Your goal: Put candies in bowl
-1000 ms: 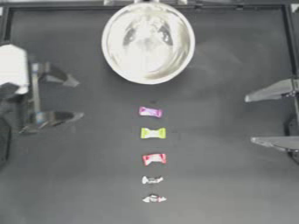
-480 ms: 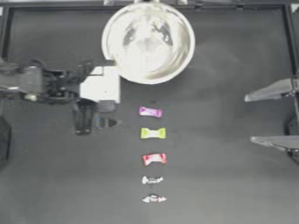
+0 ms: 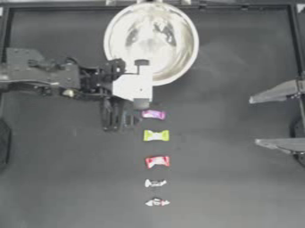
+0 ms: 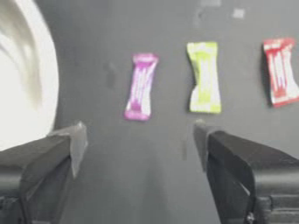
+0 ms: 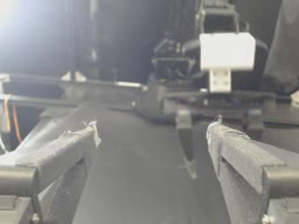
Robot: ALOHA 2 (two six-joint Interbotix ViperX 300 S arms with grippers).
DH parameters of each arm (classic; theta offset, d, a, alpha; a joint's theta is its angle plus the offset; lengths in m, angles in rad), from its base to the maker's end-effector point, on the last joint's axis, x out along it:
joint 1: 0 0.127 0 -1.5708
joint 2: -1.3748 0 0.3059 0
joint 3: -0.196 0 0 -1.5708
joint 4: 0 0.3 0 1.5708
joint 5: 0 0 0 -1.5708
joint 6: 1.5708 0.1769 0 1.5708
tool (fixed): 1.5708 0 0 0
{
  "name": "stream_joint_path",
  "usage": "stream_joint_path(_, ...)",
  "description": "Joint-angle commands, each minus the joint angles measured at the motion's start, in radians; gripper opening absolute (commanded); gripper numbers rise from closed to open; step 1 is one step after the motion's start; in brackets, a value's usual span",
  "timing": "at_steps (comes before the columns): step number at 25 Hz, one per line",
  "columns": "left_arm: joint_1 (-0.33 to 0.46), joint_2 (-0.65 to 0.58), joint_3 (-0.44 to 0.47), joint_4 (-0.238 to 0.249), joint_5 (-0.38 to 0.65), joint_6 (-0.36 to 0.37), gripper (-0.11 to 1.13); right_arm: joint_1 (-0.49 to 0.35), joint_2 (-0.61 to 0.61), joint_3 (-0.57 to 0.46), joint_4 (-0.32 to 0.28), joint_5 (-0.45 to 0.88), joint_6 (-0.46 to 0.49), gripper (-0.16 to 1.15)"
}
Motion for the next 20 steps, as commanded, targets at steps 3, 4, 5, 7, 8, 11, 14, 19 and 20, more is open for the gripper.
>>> stream_joint_path(3, 0.002, 0.025, -0.061, -0.017, 0.002, 0.04, 1.01, 0.002, 0.011, -0.012, 0.003, -0.009, 0.002, 1.01)
stream_joint_path(4, 0.002, 0.034, -0.066, -0.018, 0.002, 0.046, 1.0, 0.002, 0.011, -0.012, 0.003, -0.009, 0.002, 1.01)
stream_joint_path(5, 0.002, 0.044, -0.074, -0.018, 0.002, 0.051, 1.0, 0.002, 0.011, -0.011, 0.003, -0.009, 0.002, 1.01)
stream_joint_path(7, 0.002, 0.067, -0.089, -0.02, 0.002, 0.06, 0.98, 0.002, 0.011, -0.011, 0.003, -0.009, 0.003, 1.01)
stream_joint_path(8, 0.002, 0.08, -0.095, -0.021, 0.003, 0.063, 0.96, 0.002, 0.011, -0.009, 0.003, -0.009, 0.003, 1.01)
stream_joint_path(11, 0.006, 0.117, -0.117, -0.031, 0.015, 0.071, 0.9, 0.002, 0.011, -0.008, 0.003, -0.008, 0.003, 1.01)
stream_joint_path(14, 0.014, 0.143, -0.13, -0.034, 0.02, 0.071, 0.87, 0.002, 0.011, -0.008, 0.003, -0.009, 0.003, 1.01)
stream_joint_path(19, 0.026, 0.179, -0.146, -0.037, 0.021, 0.092, 0.87, 0.002, 0.011, -0.008, 0.003, -0.009, 0.005, 1.01)
stream_joint_path(20, 0.029, 0.186, -0.149, -0.041, 0.021, 0.098, 0.87, 0.002, 0.011, -0.008, 0.003, -0.009, 0.005, 1.01)
